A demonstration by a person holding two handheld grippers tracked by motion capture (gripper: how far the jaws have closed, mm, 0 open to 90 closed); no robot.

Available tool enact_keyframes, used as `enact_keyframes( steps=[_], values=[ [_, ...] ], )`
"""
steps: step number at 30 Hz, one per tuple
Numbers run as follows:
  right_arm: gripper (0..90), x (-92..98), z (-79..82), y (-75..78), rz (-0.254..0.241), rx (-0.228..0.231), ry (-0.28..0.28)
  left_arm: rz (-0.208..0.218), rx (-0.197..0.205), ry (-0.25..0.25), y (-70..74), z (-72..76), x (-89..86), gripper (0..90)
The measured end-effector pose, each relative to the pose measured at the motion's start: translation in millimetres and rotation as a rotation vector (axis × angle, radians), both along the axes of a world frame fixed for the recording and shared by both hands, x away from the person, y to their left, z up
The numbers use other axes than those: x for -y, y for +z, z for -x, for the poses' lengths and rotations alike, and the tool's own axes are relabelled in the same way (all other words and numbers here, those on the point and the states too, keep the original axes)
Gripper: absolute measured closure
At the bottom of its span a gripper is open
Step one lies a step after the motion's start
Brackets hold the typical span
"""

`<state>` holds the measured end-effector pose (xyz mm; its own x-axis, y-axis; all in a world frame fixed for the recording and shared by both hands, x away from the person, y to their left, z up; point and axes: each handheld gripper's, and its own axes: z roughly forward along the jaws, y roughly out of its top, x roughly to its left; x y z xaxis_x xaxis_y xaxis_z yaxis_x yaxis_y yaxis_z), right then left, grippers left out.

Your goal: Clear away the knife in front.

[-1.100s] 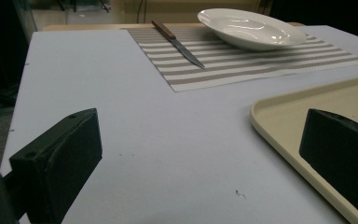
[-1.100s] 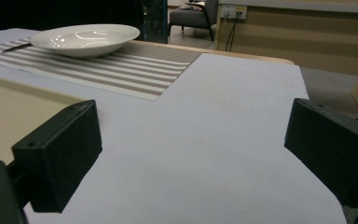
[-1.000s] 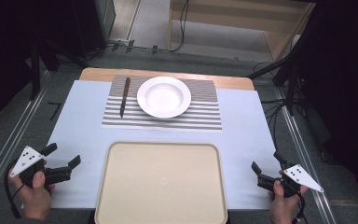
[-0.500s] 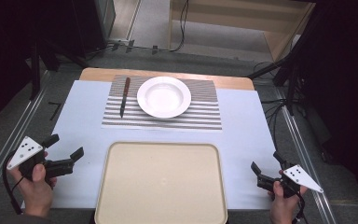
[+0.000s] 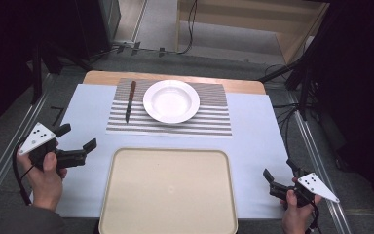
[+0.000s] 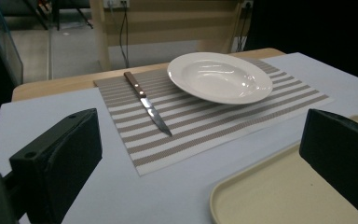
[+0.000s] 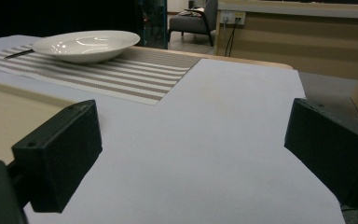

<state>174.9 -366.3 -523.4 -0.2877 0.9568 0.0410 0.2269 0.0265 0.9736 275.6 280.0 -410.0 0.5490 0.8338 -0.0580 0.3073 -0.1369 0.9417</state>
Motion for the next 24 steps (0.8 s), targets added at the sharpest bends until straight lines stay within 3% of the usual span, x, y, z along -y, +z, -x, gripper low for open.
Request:
enact_keyframes(
  steps=[15,20,24],
  values=[
    [2.5,0.0,0.1,-0.2,0.000,0.006,0.007,-0.022,-0.017,-0.046,9.9,-41.0,37.4,0.0],
    [2.5,-0.3,-0.2,-0.2,0.001,0.005,0.008,-0.010,-0.032,-0.046,10.4,-51.6,42.1,0.0],
    [2.5,-0.6,-0.2,-0.2,0.003,0.002,0.008,-0.027,-0.038,-0.040,11.9,-62.8,44.4,0.0]
  ],
)
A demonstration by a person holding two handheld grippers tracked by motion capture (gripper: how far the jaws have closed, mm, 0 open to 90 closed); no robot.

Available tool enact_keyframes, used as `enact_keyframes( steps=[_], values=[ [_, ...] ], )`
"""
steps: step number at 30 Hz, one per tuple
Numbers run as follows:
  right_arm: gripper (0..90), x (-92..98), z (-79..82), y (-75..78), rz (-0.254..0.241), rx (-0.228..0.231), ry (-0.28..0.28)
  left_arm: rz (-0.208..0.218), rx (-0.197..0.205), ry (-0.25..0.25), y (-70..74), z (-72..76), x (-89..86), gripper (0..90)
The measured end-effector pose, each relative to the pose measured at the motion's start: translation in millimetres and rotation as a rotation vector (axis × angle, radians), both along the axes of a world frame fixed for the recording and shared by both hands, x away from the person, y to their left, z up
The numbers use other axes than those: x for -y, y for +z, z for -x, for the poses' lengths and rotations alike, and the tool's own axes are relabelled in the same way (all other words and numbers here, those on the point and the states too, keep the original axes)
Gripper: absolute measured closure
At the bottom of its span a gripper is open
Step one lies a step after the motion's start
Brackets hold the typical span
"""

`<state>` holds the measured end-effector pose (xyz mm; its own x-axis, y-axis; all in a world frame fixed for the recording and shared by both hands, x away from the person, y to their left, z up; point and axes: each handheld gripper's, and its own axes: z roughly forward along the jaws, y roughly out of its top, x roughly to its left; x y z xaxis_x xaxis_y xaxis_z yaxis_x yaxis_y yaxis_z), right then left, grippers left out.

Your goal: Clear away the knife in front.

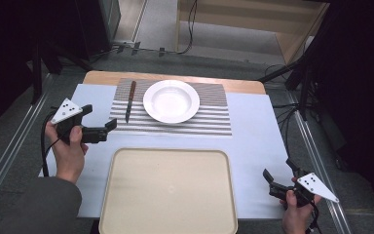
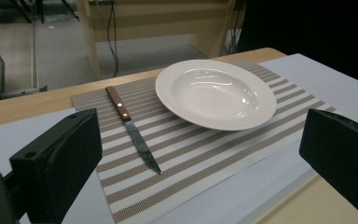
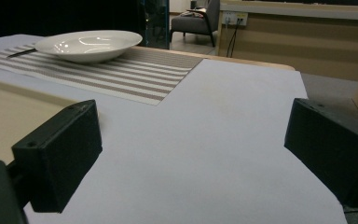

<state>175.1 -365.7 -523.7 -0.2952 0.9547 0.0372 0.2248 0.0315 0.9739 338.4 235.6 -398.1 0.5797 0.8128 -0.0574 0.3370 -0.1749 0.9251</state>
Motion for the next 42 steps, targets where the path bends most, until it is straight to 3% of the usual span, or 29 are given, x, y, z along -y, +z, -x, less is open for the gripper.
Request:
enact_keyframes(
  steps=[14,23,28,34,35,38,39,42],
  values=[
    [2.5,-0.3,-1.4,-0.1,0.003,-0.006,0.007,-0.013,-0.030,0.003,3.8,-34.8,8.2,0.0],
    [2.5,-0.1,-1.2,-0.1,0.002,-0.006,0.006,-0.013,-0.076,-0.005,0.3,-61.2,14.2,0.0],
    [2.5,-0.3,-1.2,-0.2,0.003,-0.006,0.006,-0.044,-0.109,0.037,-1.7,-75.5,19.3,3.3],
    [2.5,-0.1,-1.2,-0.2,0.004,-0.003,0.007,-0.033,-0.179,0.054,-4.1,-94.8,23.7,6.6],
    [2.5,-0.4,-1.2,-0.2,0.004,-0.005,0.006,-0.046,-0.203,0.072,-5.0,-101.0,26.4,12.9],
    [2.5,-0.4,-1.4,-0.2,0.005,-0.004,0.008,-0.058,-0.237,0.083,-6.9,-108.8,29.3,15.7],
    [2.5,-0.5,-1.5,-0.2,0.005,-0.005,0.008,-0.052,-0.272,0.102,-9.8,-116.6,31.4,17.0],
    [2.5,-0.3,-1.7,-0.3,0.006,-0.006,0.009,-0.051,-0.295,0.122,-12.4,-123.3,32.9,23.8]
  ],
)
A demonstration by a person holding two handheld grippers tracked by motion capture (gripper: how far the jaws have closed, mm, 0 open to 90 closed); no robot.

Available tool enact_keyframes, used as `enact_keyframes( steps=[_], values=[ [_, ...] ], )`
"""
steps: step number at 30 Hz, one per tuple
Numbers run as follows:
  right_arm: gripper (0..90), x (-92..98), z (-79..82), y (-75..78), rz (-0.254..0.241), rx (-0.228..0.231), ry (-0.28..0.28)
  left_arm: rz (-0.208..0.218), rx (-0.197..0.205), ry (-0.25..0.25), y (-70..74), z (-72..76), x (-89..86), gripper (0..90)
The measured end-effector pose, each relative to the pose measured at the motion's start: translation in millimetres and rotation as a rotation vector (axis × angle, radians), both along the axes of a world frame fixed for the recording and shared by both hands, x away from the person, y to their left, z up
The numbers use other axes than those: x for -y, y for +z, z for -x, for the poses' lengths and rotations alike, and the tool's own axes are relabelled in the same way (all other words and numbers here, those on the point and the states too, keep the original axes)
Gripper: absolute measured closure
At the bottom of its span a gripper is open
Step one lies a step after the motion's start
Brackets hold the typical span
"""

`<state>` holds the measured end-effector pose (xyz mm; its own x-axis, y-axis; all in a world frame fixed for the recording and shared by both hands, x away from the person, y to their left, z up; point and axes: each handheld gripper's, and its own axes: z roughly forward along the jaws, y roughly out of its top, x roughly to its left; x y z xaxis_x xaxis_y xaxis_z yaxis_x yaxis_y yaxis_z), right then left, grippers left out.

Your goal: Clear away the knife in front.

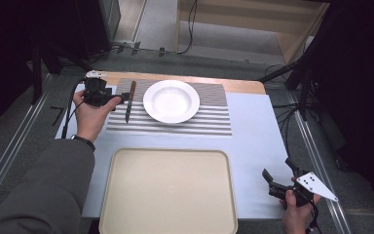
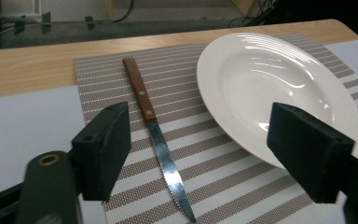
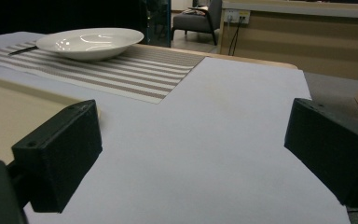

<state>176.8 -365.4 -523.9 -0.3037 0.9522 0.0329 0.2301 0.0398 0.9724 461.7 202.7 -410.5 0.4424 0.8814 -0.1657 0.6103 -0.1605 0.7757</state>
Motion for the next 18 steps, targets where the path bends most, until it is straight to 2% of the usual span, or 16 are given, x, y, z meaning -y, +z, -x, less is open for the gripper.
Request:
enact_keyframes(
  steps=[1,3,4,9,12,13,14,18],
  values=[
    [2.5,0.0,-0.1,0.0,0.000,0.000,0.000,-0.017,-0.025,0.019,-2.9,-6.8,2.1,26.0],
    [2.5,0.0,-0.1,0.0,-0.001,-0.001,0.001,-0.022,-0.037,0.025,-4.6,-10.5,3.5,28.5],
    [2.6,0.1,-0.2,0.0,0.000,-0.001,0.001,-0.031,-0.066,0.038,-7.8,-17.8,5.7,30.3],
    [2.6,-0.1,-0.5,0.0,-0.002,-0.002,0.002,-0.063,-0.137,0.058,-16.6,-37.0,11.3,40.5],
    [2.5,-0.3,-0.6,0.0,-0.004,-0.006,0.003,-0.071,-0.150,0.064,-21.1,-43.6,13.0,45.9],
    [2.5,-0.4,-0.8,-0.1,-0.001,-0.005,0.004,-0.072,-0.176,0.059,-26.4,-51.1,14.1,46.6],
    [2.5,-0.4,-0.9,-0.1,-0.001,-0.005,0.004,-0.072,-0.176,0.059,-26.4,-51.1,14.1,47.8],
    [2.5,-0.3,-0.7,-0.1,-0.004,-0.004,0.003,-0.091,-0.218,0.058,-37.3,-62.5,19.6,51.6]
  ],
)
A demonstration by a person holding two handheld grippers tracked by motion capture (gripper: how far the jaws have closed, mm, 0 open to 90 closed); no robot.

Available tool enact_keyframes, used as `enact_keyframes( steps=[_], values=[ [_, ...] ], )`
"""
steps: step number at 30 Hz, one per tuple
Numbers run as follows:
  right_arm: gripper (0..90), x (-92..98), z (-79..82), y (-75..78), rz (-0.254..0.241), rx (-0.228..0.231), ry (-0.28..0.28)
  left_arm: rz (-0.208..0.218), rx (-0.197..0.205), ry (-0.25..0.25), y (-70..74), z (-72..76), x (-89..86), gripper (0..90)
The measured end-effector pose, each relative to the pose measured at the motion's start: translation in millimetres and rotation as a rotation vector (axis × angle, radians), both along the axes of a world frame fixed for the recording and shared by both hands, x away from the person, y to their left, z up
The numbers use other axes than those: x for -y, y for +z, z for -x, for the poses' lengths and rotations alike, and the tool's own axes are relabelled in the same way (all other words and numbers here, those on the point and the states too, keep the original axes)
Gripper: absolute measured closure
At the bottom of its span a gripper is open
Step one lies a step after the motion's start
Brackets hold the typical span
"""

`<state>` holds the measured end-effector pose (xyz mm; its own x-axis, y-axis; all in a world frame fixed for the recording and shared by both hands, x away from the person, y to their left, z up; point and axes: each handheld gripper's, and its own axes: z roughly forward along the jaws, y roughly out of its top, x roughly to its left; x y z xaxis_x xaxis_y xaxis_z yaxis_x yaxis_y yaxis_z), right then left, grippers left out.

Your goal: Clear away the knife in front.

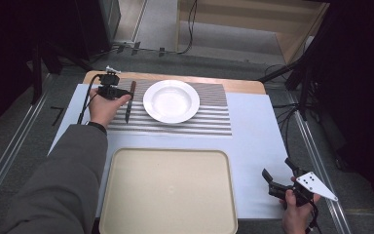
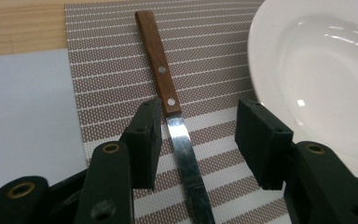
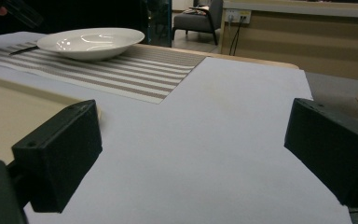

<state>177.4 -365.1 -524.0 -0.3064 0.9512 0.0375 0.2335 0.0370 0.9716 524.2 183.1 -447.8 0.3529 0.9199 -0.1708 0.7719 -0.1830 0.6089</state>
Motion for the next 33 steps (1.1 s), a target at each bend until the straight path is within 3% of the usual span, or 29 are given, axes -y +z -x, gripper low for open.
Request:
enact_keyframes(
  steps=[5,9,22,26,28,33],
  values=[
    [2.6,0.0,-0.3,-0.1,0.000,0.001,0.000,-0.027,-0.043,0.028,-16.3,-14.1,6.5,57.4],
    [2.6,0.2,-0.4,0.0,-0.004,-0.002,0.002,-0.034,-0.052,0.049,-23.0,-20.8,9.0,58.9],
    [2.6,0.0,-1.1,0.0,-0.007,-0.004,0.000,-0.063,-0.031,0.084,-35.6,-29.4,13.3,63.7],
    [2.6,-0.1,-1.7,-0.1,-0.002,-0.002,-0.001,-0.095,-0.017,0.083,-36.4,-29.1,17.0,65.3],
    [2.6,-0.2,-1.8,-0.1,-0.003,-0.002,-0.002,-0.121,-0.013,0.086,-36.5,-28.2,19.1,71.4],
    [2.6,-0.2,-1.8,-0.1,-0.002,-0.002,-0.002,-0.148,-0.030,0.069,-35.4,-28.8,19.8,75.7]
  ],
)
